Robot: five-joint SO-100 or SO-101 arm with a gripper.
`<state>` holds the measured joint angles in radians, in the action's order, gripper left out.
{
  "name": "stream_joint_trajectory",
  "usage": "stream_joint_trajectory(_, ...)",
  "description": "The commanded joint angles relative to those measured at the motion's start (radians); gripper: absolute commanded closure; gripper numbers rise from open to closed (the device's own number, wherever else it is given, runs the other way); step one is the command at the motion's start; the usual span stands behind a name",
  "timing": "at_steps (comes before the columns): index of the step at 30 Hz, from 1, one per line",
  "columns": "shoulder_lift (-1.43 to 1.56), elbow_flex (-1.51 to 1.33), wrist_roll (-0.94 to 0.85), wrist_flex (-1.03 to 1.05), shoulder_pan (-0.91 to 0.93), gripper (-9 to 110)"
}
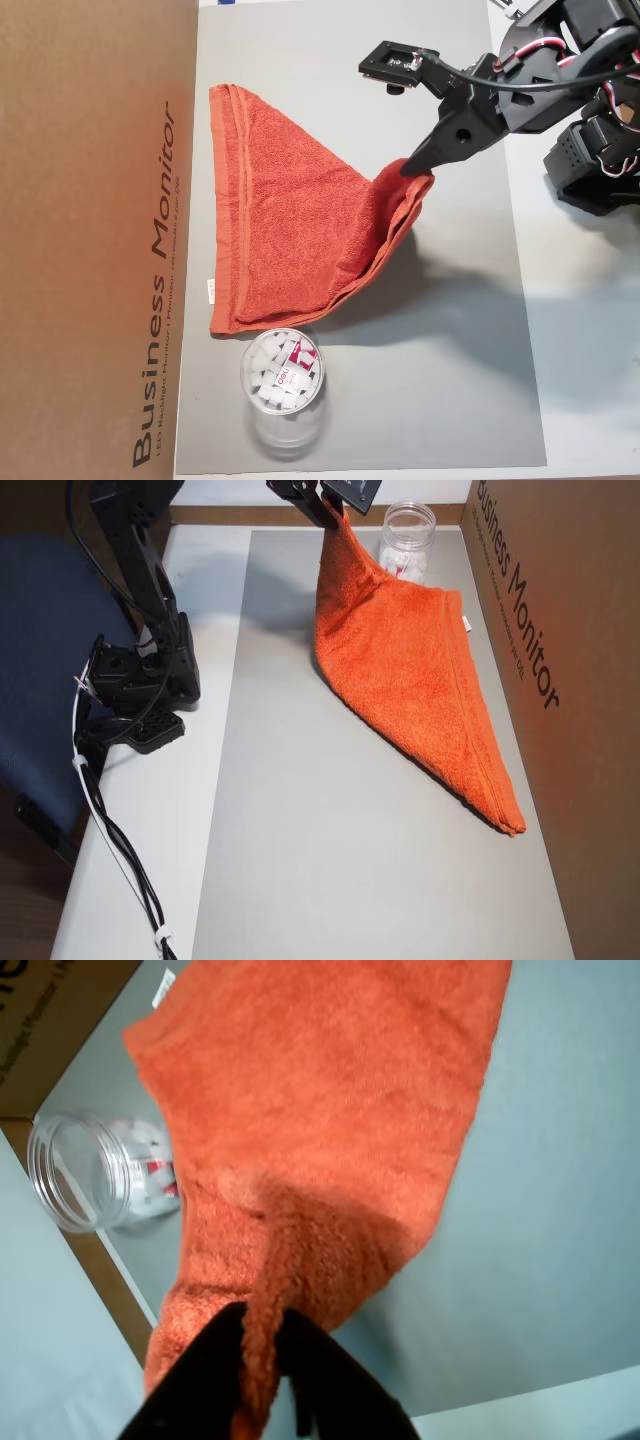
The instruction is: Fold the blanket.
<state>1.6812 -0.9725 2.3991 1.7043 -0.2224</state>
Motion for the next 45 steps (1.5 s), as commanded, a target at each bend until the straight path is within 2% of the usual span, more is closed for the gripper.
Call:
stream_joint_trajectory(1,-0.021,0.089,-0.032,-0.011,0.038,102)
stream_joint_trajectory(9,-0.147,0.241,-0.089,-0.029,0.144,102)
stream_joint_trajectory(20,-0.245,0.256,-0.213,-0.242,0.279,102)
stream_joint_trajectory(31,-0.316,0.258,-0.314,-0.431,0.334,102)
stream_joint_trajectory(37,-0.304,0.219,-0.331,-0.388,0.302,102)
stream_joint_trajectory(45,-0.163,0.091,-0.347,-0.046,0.156,99)
